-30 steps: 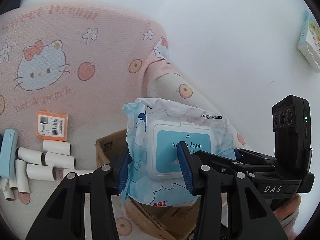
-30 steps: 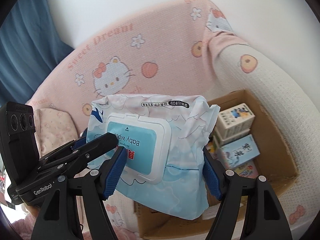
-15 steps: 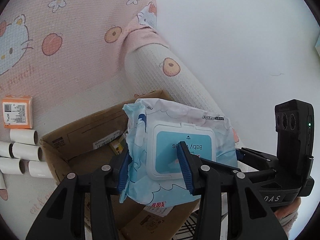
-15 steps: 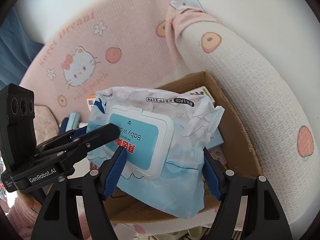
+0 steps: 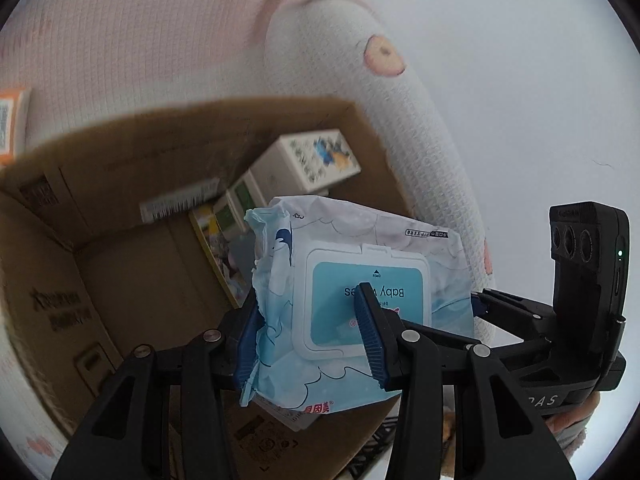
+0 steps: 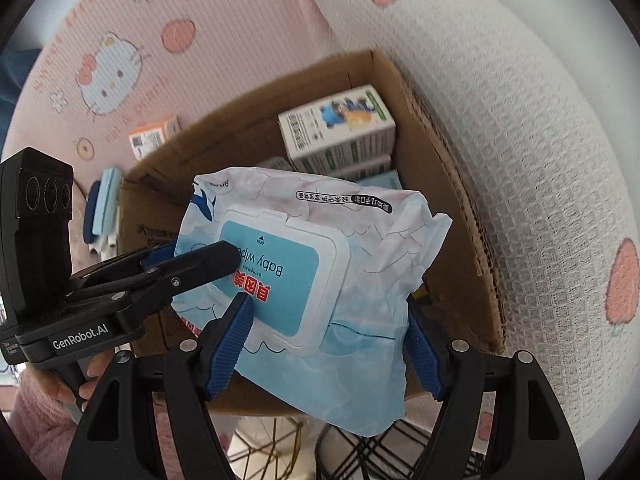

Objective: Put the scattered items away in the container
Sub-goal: 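Lower the baby wipes pack with both grippers into the carton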

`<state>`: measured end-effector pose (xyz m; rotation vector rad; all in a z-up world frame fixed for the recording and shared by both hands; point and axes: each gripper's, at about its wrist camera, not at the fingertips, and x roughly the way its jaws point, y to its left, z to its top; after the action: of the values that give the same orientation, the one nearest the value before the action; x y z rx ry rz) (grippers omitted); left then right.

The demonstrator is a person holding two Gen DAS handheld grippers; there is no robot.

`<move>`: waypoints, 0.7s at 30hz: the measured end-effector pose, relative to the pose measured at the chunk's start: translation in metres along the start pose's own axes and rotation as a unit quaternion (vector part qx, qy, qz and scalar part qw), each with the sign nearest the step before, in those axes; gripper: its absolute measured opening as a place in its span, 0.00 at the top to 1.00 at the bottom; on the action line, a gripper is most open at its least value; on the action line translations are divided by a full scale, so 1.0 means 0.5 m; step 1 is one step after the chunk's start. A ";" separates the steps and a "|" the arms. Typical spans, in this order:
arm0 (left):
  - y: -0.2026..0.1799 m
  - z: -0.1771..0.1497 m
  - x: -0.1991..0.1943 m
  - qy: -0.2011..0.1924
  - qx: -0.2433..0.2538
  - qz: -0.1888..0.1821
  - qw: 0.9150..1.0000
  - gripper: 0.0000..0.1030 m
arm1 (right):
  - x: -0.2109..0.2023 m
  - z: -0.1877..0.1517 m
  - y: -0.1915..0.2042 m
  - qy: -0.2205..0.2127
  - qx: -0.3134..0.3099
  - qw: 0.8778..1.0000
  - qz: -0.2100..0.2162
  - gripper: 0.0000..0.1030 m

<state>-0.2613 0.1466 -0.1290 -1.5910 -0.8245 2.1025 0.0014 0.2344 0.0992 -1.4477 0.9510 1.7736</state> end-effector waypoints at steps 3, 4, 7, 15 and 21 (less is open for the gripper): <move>0.015 -0.007 0.037 0.039 -0.028 -0.016 0.999 0.53 | 0.018 0.006 -0.016 0.021 0.017 0.999 -0.018 0.30; 0.015 -0.010 0.048 0.047 -0.033 -0.018 0.998 0.53 | 0.023 0.008 -0.020 0.025 0.027 0.999 -0.024 0.30; 0.015 -0.019 0.077 0.061 -0.042 -0.017 0.997 0.53 | 0.045 0.018 -0.030 0.045 0.030 0.997 -0.047 0.30; 0.052 -0.045 0.113 0.098 -0.095 -0.025 0.990 0.53 | 0.086 0.041 -0.017 0.076 0.017 0.994 -0.072 0.30; 0.059 -0.050 0.128 0.106 -0.105 -0.014 0.989 0.53 | 0.090 0.055 0.001 0.082 0.000 0.987 -0.136 0.30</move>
<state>-0.2547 0.1693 -0.1999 -1.8588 -1.0130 1.8360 -0.0211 0.2592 0.0584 -1.6559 0.7895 1.4741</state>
